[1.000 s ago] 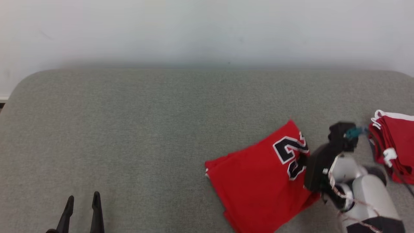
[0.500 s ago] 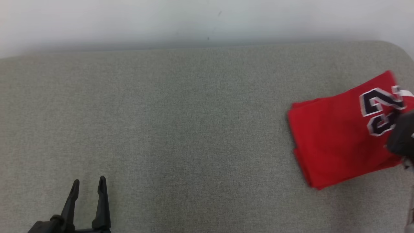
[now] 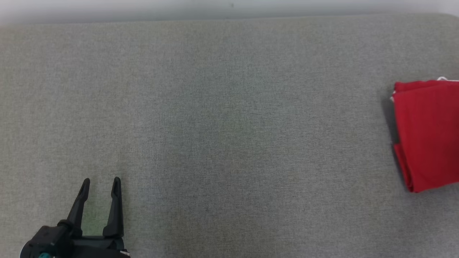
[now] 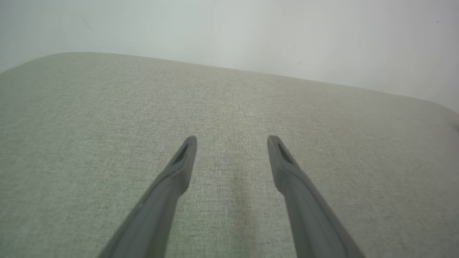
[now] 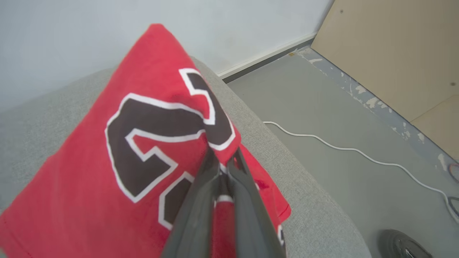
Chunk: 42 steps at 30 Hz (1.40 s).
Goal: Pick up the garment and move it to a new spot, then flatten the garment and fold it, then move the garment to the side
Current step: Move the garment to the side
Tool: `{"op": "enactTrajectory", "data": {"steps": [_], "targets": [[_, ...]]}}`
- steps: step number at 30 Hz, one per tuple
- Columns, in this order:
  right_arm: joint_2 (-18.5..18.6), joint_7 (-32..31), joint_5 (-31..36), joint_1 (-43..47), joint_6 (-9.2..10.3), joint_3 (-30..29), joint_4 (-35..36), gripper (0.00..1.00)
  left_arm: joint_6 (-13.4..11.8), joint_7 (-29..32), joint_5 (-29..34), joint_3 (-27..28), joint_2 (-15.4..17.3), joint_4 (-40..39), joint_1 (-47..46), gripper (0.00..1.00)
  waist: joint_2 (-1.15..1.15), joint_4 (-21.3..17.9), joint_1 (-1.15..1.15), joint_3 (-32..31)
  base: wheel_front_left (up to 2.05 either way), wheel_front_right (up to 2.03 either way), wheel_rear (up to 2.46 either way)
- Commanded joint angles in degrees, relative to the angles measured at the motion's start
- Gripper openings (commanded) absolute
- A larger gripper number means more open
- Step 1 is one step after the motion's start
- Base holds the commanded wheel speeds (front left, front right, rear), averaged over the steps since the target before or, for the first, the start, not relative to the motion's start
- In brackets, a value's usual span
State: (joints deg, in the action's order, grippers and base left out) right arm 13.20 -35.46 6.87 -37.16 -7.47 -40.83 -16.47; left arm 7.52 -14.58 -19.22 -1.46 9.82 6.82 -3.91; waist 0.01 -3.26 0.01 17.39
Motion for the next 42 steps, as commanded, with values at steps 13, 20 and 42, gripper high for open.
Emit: {"op": "enactTrajectory", "data": {"steps": [13,20,42], "targets": [[0.9,12.2,11.1,-4.6,-0.04,-6.8,-10.3,1.00,-0.1,1.4,1.1,-2.8,2.8,-1.7,0.0,1.00,-0.01,0.3,-0.01,-0.5,0.00,0.00,0.00],[1.1,13.8,11.8,-3.9,-0.04,-6.2,-12.2,1.00,-0.1,0.7,0.5,-4.4,3.3,-2.6,0.6,1.00,-0.01,-0.2,-0.01,-2.9,0.00,0.00,0.00],[-5.1,34.2,-10.9,18.9,-0.04,22.7,-8.2,1.00,-3.5,-0.6,-5.6,0.7,-1.3,0.8,8.1,1.00,-0.01,-2.2,-0.01,-18.2,0.00,0.00,0.00]]}}
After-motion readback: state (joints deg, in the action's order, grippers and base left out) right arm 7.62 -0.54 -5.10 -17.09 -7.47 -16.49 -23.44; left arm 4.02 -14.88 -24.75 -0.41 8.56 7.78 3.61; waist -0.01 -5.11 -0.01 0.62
